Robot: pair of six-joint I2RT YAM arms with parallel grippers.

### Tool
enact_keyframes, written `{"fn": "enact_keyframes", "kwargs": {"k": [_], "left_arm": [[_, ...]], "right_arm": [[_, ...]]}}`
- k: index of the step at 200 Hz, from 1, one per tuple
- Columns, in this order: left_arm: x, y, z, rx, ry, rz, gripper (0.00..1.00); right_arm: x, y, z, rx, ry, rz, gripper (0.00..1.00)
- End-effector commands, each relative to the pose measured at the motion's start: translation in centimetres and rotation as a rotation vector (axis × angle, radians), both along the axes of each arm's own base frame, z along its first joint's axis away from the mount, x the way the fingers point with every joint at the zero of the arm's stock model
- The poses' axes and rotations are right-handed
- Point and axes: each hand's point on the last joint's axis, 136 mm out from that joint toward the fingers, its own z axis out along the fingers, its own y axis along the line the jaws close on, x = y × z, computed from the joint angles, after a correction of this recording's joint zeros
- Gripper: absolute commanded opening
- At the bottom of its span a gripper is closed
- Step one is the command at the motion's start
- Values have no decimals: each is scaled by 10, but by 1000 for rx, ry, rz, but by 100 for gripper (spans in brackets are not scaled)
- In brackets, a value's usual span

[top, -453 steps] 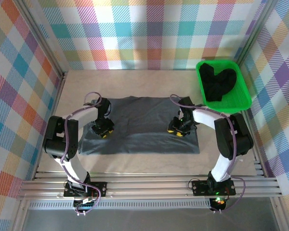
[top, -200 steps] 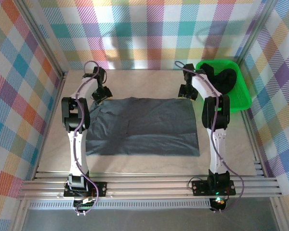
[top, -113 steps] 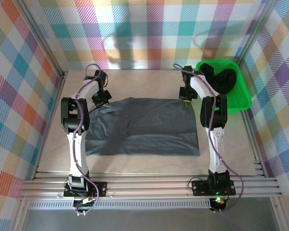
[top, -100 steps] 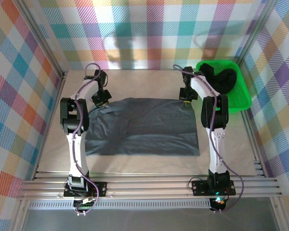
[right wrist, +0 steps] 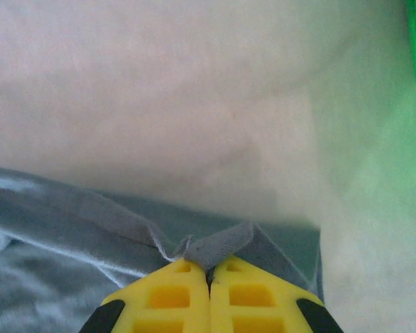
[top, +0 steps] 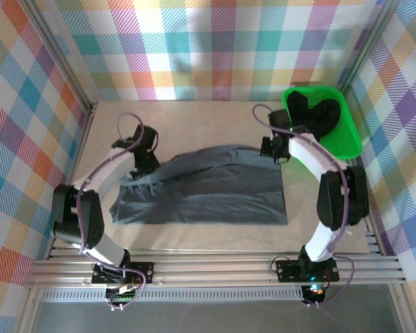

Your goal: Fold and stack the t-shirts

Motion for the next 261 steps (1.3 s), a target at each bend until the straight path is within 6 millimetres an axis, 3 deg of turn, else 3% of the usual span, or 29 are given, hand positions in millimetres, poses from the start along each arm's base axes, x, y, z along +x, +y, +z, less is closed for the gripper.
{"fn": "enact_keyframes", "kwargs": {"k": [1, 12, 28, 46, 73, 99, 121, 147, 206, 242, 261], "left_arm": [[-41, 10, -22, -11, 55, 124, 13], [-56, 13, -26, -13, 87, 139, 35], [-64, 25, -14, 34, 82, 170, 45], [-54, 33, 12, 32, 10, 208, 53], [-24, 32, 29, -58, -48, 259, 53], [-3, 22, 7, -123, 62, 263, 52], [-10, 13, -12, -167, 177, 310, 49], [-31, 14, -14, -193, 223, 449, 45], [-40, -2, -30, -327, 277, 684, 43], [-46, -8, -47, -344, 333, 715, 39], [-46, -2, -47, -307, 333, 711, 35]], "right_arm": [[-41, -11, -39, 12, 87, -113, 10], [-62, -17, -56, 5, 149, -142, 18], [-78, -23, -63, -10, 195, -168, 31], [-78, -27, -52, -19, 160, -189, 41], [-64, -25, -29, 3, 85, -192, 43], [-56, -16, -24, 42, 92, -188, 42], [-54, -8, -24, 81, 108, -176, 41], [-56, 0, -24, 113, 127, -150, 41], [-62, 5, -24, 144, 133, -124, 41], [-62, 5, -21, 146, 124, -116, 41], [-64, 5, -21, 150, 126, -117, 41]]}}
